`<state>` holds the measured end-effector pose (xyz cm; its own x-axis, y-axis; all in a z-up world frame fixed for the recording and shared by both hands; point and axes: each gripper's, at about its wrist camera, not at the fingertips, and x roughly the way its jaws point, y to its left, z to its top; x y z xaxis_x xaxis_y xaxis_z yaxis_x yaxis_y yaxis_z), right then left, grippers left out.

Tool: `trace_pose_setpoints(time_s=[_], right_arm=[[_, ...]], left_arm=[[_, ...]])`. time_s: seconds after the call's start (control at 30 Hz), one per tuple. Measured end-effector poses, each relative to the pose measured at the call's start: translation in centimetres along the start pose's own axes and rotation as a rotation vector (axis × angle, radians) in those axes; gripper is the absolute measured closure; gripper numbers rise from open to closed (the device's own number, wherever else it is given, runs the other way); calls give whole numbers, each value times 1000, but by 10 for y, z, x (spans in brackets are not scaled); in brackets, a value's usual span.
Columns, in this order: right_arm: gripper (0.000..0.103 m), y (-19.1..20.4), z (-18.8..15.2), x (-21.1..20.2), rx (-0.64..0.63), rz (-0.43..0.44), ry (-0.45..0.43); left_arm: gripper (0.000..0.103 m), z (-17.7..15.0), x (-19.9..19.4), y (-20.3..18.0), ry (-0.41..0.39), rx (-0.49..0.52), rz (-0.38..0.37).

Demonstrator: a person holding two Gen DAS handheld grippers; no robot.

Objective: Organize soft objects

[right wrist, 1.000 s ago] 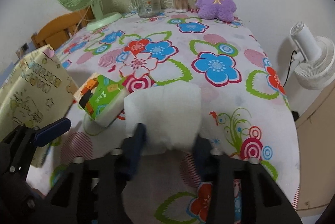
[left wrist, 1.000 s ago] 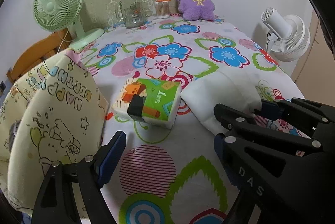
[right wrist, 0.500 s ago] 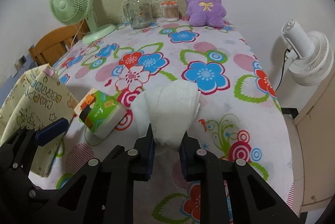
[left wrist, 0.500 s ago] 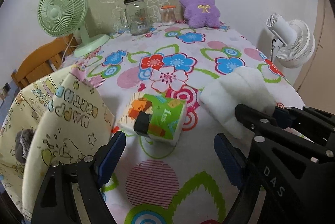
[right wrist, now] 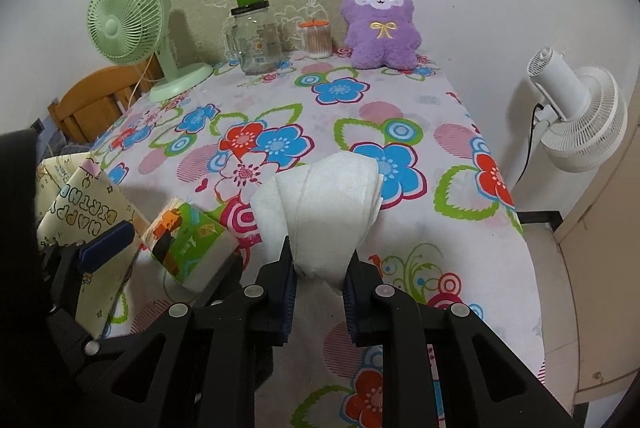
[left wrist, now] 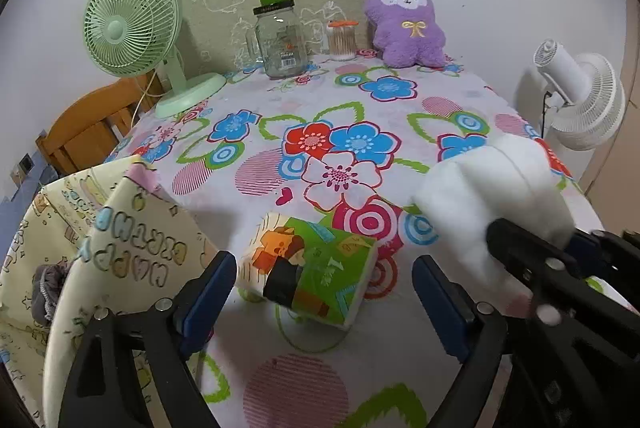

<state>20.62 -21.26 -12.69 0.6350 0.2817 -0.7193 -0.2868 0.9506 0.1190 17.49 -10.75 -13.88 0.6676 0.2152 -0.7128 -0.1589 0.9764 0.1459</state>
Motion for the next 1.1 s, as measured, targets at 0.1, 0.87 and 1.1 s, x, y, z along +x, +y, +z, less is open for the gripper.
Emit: trace_pose_setpoints(time_s=[0.1, 0.87, 1.1], right_arm=[[80, 0, 1, 1, -2, -4, 4], [80, 1, -3, 2, 15, -31, 30], [80, -2, -8, -4, 20, -46, 29]], left_arm=[[12, 1, 7, 2, 19, -15, -6], [66, -4, 10, -4, 36, 29, -58], [86, -8, 3, -6, 23, 37, -84]])
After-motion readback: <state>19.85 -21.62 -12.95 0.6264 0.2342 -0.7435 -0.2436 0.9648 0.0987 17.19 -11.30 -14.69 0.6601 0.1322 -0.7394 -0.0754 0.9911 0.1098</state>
